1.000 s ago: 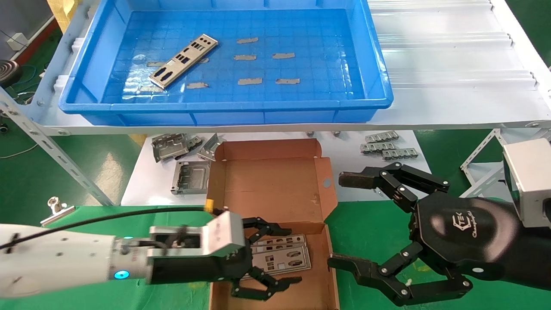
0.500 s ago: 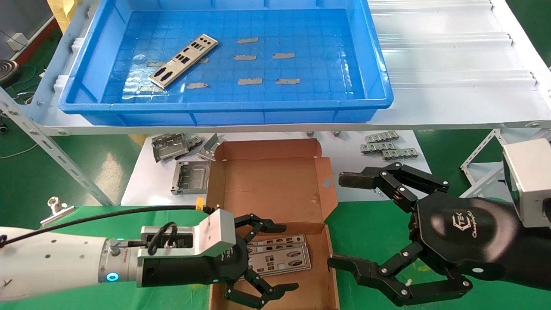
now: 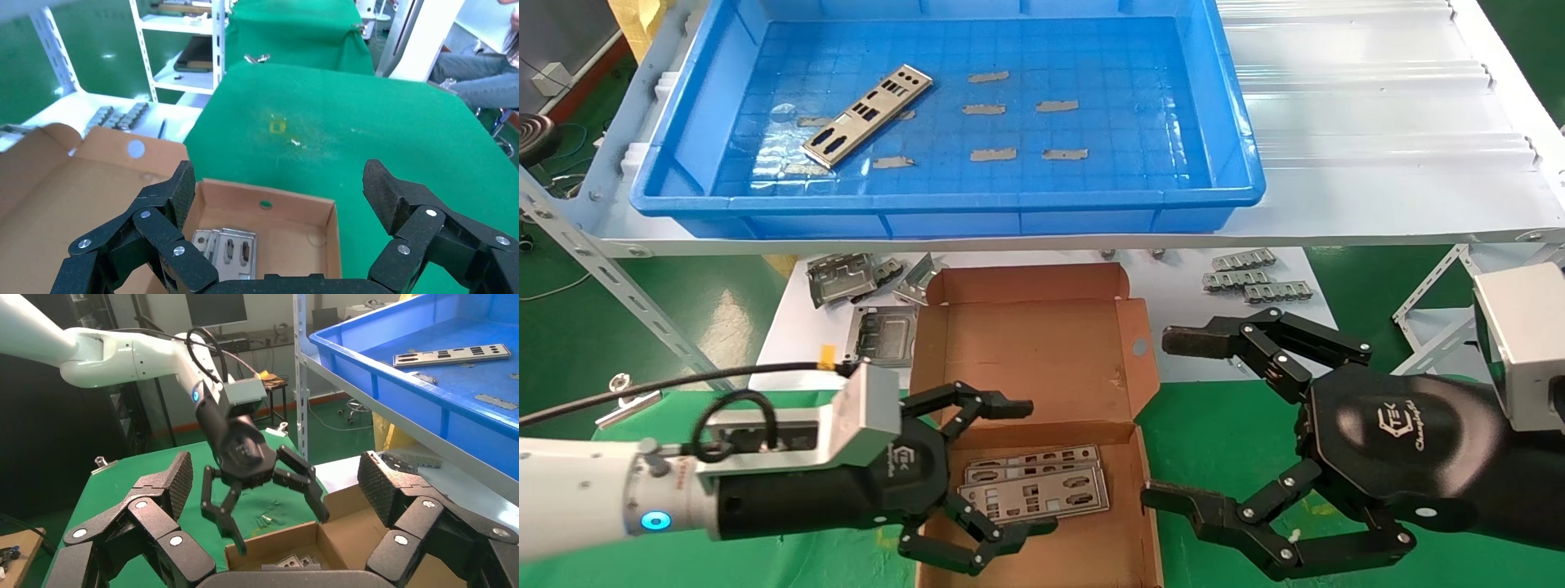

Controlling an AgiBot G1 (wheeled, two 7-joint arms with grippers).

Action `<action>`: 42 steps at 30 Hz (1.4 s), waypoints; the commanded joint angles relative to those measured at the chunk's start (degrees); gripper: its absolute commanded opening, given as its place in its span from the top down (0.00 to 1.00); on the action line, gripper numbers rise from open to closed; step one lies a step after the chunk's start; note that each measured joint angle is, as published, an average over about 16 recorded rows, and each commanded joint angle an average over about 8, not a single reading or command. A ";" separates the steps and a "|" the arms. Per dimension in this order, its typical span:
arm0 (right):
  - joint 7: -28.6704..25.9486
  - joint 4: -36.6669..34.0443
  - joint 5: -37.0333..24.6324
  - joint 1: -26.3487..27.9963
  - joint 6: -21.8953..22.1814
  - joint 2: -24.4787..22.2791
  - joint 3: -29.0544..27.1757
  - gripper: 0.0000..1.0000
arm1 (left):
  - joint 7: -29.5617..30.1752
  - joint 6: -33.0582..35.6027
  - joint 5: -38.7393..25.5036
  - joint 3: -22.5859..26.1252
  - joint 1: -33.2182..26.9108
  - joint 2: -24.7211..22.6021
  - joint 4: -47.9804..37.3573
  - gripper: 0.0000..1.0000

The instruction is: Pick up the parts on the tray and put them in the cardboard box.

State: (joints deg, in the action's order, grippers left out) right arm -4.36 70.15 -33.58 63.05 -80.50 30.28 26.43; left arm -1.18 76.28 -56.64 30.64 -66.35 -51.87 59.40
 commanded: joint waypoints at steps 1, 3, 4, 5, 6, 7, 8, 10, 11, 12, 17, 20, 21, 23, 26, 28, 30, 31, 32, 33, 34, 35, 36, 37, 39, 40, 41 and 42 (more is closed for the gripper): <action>0.00 0.00 0.00 0.00 0.00 0.00 0.00 0.00 | 0.53 0.42 0.65 -0.65 0.21 0.75 0.63 0.00; 0.00 0.00 0.00 0.00 0.00 0.00 0.00 0.00 | 1.05 0.83 1.30 -1.29 0.42 1.49 1.25 0.00; 0.00 0.00 0.00 0.00 0.00 0.00 0.00 0.00 | 1.32 1.04 1.63 -1.62 0.53 1.86 1.57 0.00; 0.00 0.00 0.00 0.00 0.00 0.00 0.00 0.00 | 1.57 1.24 1.95 -1.93 0.63 2.22 1.87 0.00; 0.00 0.00 0.00 0.00 0.00 0.00 0.00 0.00 | 1.84 1.45 2.28 -2.26 0.74 2.60 2.19 0.00; 0.00 0.00 0.00 0.00 0.00 0.00 0.00 0.00 | 2.11 1.66 2.61 -2.58 0.85 2.98 2.50 0.00; 0.00 0.00 0.00 0.00 0.00 0.00 0.00 0.00 | 2.36 1.87 2.93 -2.90 0.95 3.34 2.81 0.00; 0.00 0.00 0.00 0.00 0.00 0.00 0.00 0.00 | 2.90 2.29 3.59 -3.55 1.16 4.09 3.44 0.00; 0.00 0.00 0.00 0.00 0.00 0.00 0.00 0.00 | 3.15 2.49 3.91 -3.87 1.27 4.46 3.75 0.00; 0.00 0.00 0.00 0.00 0.00 0.00 0.00 0.00 | 3.42 2.70 4.24 -4.19 1.37 4.83 4.07 0.00; 0.00 0.00 0.00 0.00 0.00 0.00 0.00 0.00 | 4.74 3.74 5.87 -5.80 1.90 6.69 5.63 0.00; 0.00 0.00 0.00 0.00 0.00 0.00 0.00 0.00 | 5.53 4.36 6.85 -6.77 2.22 7.81 6.57 0.00; 0.00 0.00 0.00 0.00 0.00 0.00 0.00 0.00 | 5.79 4.57 7.18 -7.10 2.32 8.18 6.88 0.00; 0.00 0.00 0.00 0.00 0.00 0.00 0.00 0.00 | 6.32 4.99 7.83 -7.74 2.53 8.92 7.51 0.00; 0.00 0.00 0.00 0.00 0.00 0.00 0.00 0.00 | 7.11 5.61 8.80 -8.71 2.85 10.04 8.44 0.00; 0.00 0.00 0.00 0.00 0.00 0.00 0.00 0.00 | 7.64 6.03 9.46 -9.36 3.06 10.79 9.08 0.00; 0.00 0.00 0.00 0.00 0.00 0.00 0.00 0.00 | 8.16 6.44 10.11 -10.00 3.27 11.53 9.70 0.00; 0.00 0.00 0.00 0.00 0.00 0.00 0.00 0.00 | 8.43 6.65 10.44 -10.33 3.38 11.90 10.01 0.00; 0.00 0.00 0.00 0.00 0.00 0.00 0.00 0.00 | 8.69 6.86 10.77 -10.65 3.49 12.28 10.33 0.00; 0.00 0.00 0.00 0.00 0.00 0.00 0.00 0.00 | 8.96 7.07 11.10 -10.98 3.59 12.66 10.65 0.00; 0.00 0.00 0.00 0.00 0.00 0.00 0.00 0.00 | 9.23 7.28 11.43 -11.31 3.70 13.03 10.96 0.00; 0.00 0.00 0.00 0.00 0.00 0.00 0.00 0.00 | 9.48 7.49 11.75 -11.62 3.80 13.40 11.27 0.00; 0.00 0.00 0.00 0.00 0.00 0.00 0.00 0.00 | 9.75 7.70 12.08 -11.95 3.91 13.77 11.59 0.00; 0.00 0.00 0.00 0.00 0.00 0.00 0.00 0.00 | 10.02 7.91 12.41 -12.28 4.02 14.15 11.90 0.00; 0.00 0.00 0.00 0.00 0.00 0.00 0.00 0.00 | 10.54 8.32 13.06 -12.92 4.23 14.89 12.53 0.00; 0.00 0.00 0.00 0.00 0.00 0.00 0.00 0.00 | 10.80 8.52 13.38 -13.23 4.33 15.25 12.83 0.00; 0.00 0.00 0.00 0.00 0.00 0.00 0.00 0.00 | 11.04 8.72 13.68 -13.54 4.43 15.60 13.12 0.00; 0.00 0.00 0.00 0.00 0.00 0.00 0.00 0.00 | 11.25 8.88 13.94 -13.79 4.51 15.90 13.37 0.00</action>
State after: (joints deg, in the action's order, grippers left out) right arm -4.36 70.15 -33.58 63.04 -80.49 30.28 26.43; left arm 9.95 85.10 -42.80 16.96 -61.87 -36.11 72.66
